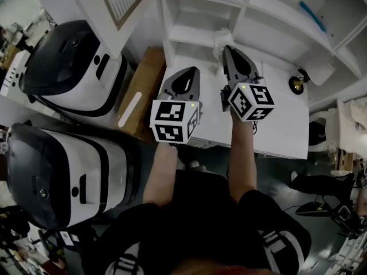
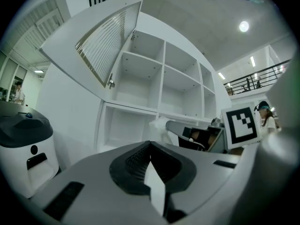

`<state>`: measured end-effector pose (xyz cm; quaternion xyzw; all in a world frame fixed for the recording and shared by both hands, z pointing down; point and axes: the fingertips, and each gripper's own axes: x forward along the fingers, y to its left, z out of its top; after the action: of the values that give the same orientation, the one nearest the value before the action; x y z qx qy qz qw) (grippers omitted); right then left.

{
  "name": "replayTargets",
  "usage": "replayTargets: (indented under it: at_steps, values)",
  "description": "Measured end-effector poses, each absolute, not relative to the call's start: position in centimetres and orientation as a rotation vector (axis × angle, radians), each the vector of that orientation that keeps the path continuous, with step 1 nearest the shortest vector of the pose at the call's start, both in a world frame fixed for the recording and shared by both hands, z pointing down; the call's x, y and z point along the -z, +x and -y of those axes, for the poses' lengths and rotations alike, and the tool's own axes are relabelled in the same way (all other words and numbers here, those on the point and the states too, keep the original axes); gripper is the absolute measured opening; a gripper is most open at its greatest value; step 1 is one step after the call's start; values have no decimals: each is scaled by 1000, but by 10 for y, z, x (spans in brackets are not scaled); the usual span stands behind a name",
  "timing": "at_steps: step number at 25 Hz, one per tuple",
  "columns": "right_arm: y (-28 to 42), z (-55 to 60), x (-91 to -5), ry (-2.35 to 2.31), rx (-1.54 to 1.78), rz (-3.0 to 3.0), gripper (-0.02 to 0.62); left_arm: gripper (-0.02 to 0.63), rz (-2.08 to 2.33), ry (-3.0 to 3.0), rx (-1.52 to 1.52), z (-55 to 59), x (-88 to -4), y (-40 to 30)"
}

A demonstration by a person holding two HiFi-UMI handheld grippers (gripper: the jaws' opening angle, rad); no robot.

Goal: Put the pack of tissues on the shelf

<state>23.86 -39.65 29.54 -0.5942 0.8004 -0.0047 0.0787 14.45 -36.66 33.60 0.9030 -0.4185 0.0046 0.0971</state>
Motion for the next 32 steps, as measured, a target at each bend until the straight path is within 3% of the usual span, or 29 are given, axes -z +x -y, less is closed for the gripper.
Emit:
replayTargets:
  at_steps: [32]
  values:
    - [247,540,-305,-2070,-31,-2307,18,11,1184,2653,-49,468,-348,108]
